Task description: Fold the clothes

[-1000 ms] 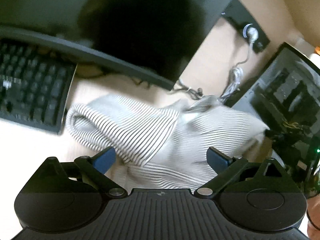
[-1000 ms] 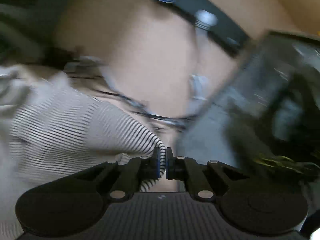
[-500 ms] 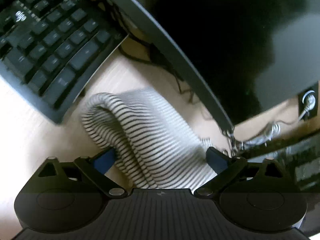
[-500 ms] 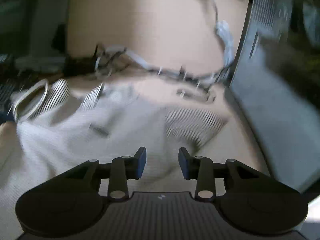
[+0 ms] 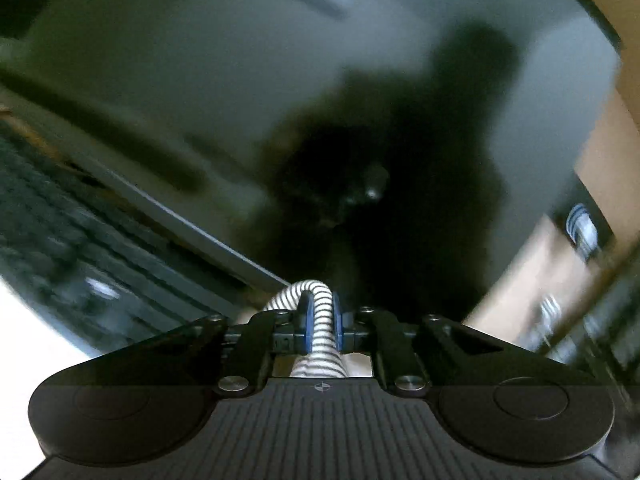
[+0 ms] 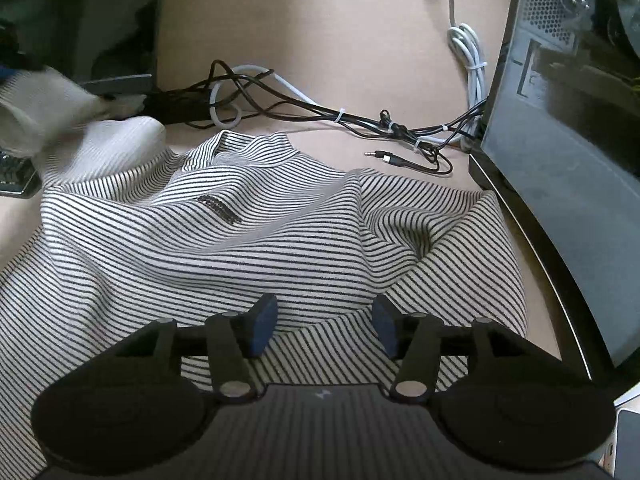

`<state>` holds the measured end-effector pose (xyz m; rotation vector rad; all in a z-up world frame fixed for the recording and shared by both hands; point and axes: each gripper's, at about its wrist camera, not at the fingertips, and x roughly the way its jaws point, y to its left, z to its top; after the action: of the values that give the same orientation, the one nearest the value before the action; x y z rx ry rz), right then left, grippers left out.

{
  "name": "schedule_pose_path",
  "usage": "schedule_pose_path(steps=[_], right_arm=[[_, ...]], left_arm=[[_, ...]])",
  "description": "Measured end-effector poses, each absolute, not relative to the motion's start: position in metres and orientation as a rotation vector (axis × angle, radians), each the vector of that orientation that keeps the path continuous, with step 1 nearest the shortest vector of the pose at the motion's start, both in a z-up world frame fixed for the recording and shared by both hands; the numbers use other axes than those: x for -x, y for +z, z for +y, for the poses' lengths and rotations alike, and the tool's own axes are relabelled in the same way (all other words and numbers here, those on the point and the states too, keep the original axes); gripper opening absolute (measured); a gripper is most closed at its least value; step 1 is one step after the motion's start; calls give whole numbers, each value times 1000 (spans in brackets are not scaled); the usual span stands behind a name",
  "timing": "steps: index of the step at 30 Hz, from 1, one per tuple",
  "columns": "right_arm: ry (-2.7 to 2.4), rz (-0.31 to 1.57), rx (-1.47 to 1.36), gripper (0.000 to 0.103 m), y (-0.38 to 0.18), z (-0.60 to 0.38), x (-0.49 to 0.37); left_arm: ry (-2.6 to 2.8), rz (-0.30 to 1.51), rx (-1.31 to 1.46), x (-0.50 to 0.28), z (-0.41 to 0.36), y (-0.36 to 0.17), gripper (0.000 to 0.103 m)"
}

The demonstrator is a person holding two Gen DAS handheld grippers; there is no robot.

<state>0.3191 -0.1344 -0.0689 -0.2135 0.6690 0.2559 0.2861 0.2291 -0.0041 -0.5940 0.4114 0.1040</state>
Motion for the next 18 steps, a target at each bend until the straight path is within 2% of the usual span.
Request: schedule_pose_path(steps=[4,11,12,13,14,15,16,18], right_arm=[[257,681,237,62,-68,-134,-324],[254,697,275,67,-66,-129,-332],[253,698,275,67,-64,-128,-333],[252,700,275,67,-62,-127,-334],[262,692,273,67,-59,-125,-335],[277,684,279,66,-56,-122,-335],[293,677,289,66,-54,-118,-336],[310,680,306,66,-55,-112,-339]], left_arm=[[249,404,661,-267,275,-13,10],[369,378,724,-249,312,-18,10],[363,386,729,-249,314,-19,13],[326,411,718,-253,311,-20,31],[282,443,684,-259,305,-20,43],[238,475,648,-265,299,-21,63],[195,506,602,-271,290,-22,76],[118,558,463,-282,264,-26,89]])
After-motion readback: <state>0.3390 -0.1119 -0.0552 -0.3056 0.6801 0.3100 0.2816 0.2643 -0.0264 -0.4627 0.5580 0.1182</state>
